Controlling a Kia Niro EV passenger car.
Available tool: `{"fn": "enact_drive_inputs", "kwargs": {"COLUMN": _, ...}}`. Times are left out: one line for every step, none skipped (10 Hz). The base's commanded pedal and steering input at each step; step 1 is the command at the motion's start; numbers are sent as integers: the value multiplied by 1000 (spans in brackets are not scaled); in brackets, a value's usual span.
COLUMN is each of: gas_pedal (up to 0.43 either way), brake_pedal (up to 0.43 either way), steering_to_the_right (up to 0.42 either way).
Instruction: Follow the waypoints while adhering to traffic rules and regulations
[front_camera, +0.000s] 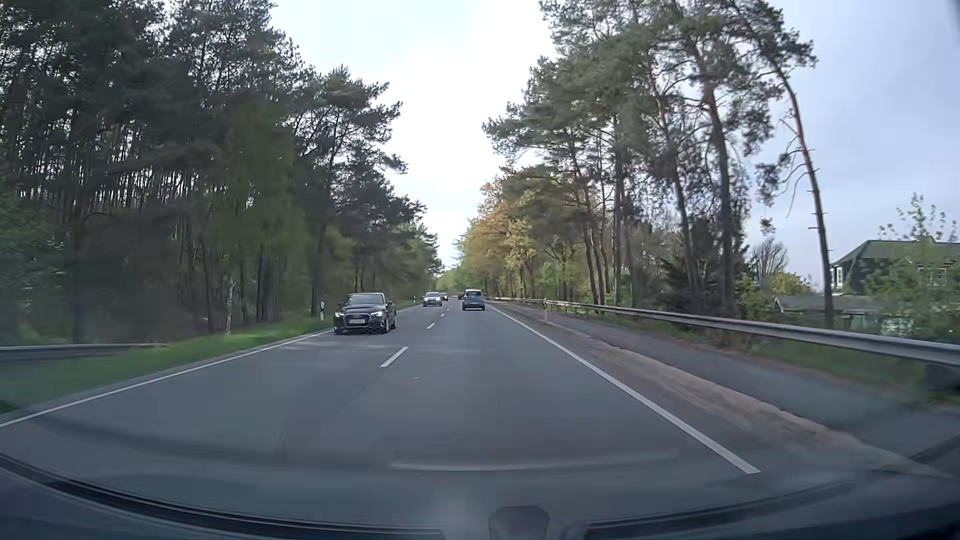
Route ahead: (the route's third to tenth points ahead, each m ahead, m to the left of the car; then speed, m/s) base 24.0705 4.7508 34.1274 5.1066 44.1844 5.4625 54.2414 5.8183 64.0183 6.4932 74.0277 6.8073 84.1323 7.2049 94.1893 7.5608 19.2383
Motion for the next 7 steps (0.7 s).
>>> {"fn": "enact_drive_inputs", "kwargs": {"gas_pedal": 130, "brake_pedal": 0, "steering_to_the_right": -7}}
{"fn": "enact_drive_inputs", "kwargs": {"gas_pedal": 130, "brake_pedal": 0, "steering_to_the_right": -7}}
{"fn": "enact_drive_inputs", "kwargs": {"gas_pedal": 130, "brake_pedal": 0, "steering_to_the_right": -7}}
{"fn": "enact_drive_inputs", "kwargs": {"gas_pedal": 130, "brake_pedal": 0, "steering_to_the_right": -7}}
{"fn": "enact_drive_inputs", "kwargs": {"gas_pedal": 130, "brake_pedal": 0, "steering_to_the_right": -7}}
{"fn": "enact_drive_inputs", "kwargs": {"gas_pedal": 130, "brake_pedal": 0, "steering_to_the_right": -6}}
{"fn": "enact_drive_inputs", "kwargs": {"gas_pedal": 130, "brake_pedal": 0, "steering_to_the_right": -7}}
